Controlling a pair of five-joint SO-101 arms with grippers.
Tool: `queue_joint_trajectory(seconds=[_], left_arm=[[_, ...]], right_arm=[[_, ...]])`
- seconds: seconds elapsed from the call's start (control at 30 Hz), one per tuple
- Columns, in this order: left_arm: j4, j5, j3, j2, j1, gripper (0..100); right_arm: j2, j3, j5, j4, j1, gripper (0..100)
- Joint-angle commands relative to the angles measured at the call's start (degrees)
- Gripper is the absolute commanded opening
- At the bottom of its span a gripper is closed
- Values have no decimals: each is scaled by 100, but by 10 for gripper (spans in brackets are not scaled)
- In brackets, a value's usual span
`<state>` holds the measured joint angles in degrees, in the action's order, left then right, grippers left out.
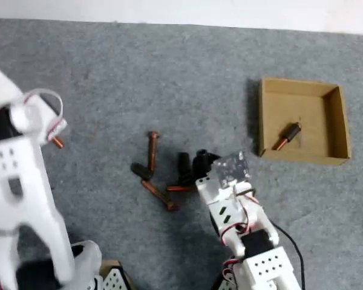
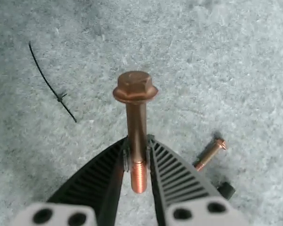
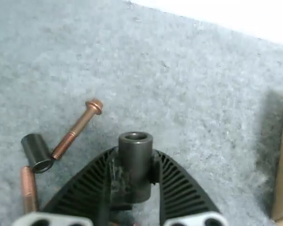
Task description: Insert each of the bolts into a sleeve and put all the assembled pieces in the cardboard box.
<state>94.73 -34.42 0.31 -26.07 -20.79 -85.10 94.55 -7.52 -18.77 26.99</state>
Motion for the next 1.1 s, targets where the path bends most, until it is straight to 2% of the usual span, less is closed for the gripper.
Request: queue_joint_trajectory(seconds=[0.0,0.1,0.27,0.43,0.5,0.57,0.67,0.83,1.07], left_arm=[[-1424,0,1956,-1710,57,4],[-2593,-9,3477,-2624,189,4],[-4114,-105,5499,-4189,1244,4],[-5433,-1116,6615,-5640,1991,4],[-5846,-1222,6958,-6070,2325,4],[-6215,-1240,7301,-6431,2677,4],[-6505,-1248,7811,-6914,3187,4],[-6523,-1240,8514,-7714,3908,4],[-6505,-1240,8796,-7864,4092,4]], right_arm=[[-725,189,-53,189,453,5],[-1218,479,-53,198,760,5],[-2009,796,-53,-154,910,5],[-2009,804,-53,-277,1130,5],[-2009,813,-97,-391,1270,5],[-2009,813,-484,-523,1393,5],[-1965,813,-993,-681,1569,5],[-1965,822,-1055,-760,1569,5],[-1965,822,-1055,-760,1560,5]])
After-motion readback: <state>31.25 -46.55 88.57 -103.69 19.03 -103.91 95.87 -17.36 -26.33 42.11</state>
